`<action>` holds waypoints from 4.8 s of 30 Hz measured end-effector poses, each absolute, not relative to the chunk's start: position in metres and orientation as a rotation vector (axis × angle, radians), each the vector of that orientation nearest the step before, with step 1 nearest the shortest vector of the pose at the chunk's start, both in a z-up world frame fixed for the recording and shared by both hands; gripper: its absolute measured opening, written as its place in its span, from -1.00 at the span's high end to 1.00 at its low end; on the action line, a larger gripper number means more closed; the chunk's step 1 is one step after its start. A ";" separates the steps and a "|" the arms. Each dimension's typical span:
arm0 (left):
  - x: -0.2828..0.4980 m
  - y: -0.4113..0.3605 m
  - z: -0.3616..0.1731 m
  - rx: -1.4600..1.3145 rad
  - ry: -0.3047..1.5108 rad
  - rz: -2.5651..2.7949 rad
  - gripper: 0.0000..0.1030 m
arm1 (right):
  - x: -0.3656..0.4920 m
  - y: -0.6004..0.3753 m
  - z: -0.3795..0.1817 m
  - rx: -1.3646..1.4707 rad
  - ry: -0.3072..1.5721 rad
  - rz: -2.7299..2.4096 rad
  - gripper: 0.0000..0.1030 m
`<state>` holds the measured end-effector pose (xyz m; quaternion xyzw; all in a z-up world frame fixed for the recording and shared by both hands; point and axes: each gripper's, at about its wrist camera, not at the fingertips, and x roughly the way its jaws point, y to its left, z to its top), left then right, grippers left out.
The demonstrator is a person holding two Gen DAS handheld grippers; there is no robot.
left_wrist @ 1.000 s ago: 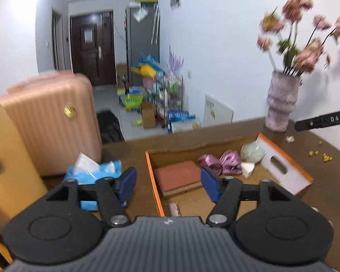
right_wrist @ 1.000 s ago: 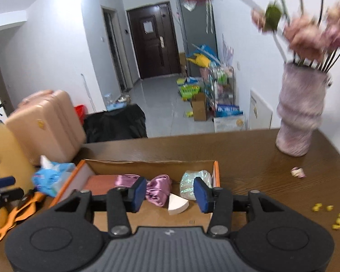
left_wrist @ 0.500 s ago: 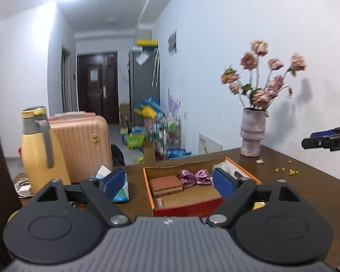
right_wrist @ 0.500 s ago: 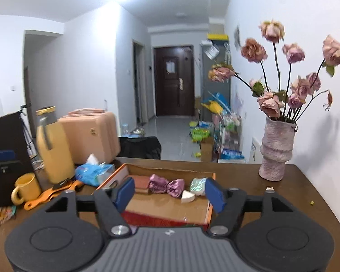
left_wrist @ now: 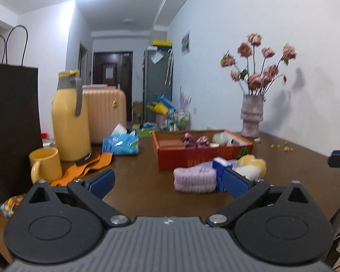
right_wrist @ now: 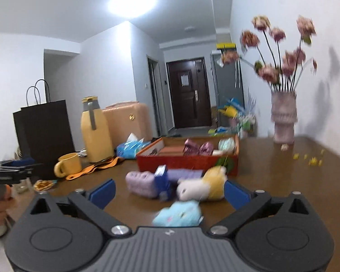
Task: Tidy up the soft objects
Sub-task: 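Lower both grippers onto the light blue plush toy and close them, then lift the blue plush toy and carry it over the red box, then open both grippers to drop the plush toy into the box, then withdraw both grippers back toward the remaining items, then lower both grippers onto the lavender fuzzy headband and close them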
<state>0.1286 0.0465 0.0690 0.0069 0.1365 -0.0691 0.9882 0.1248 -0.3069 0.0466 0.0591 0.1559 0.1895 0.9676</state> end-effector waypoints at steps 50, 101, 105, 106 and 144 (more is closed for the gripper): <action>0.298 -0.063 -0.041 -0.383 0.882 -0.638 0.30 | 0.260 -0.299 -0.054 0.423 0.658 0.318 0.30; 0.505 0.043 0.062 -0.083 0.594 -0.285 -0.10 | 0.551 -0.204 0.049 0.116 0.725 0.440 -0.14; 0.466 0.042 0.087 -0.047 0.523 -0.276 -0.32 | 0.505 -0.226 0.079 0.014 0.648 0.384 -0.31; 0.456 0.041 0.093 -0.033 0.509 -0.276 -0.33 | 0.490 -0.231 0.086 -0.017 0.622 0.368 -0.38; 0.264 0.052 0.020 -0.232 0.506 -0.294 -0.55 | 0.231 -0.229 -0.006 0.330 0.607 0.442 -0.19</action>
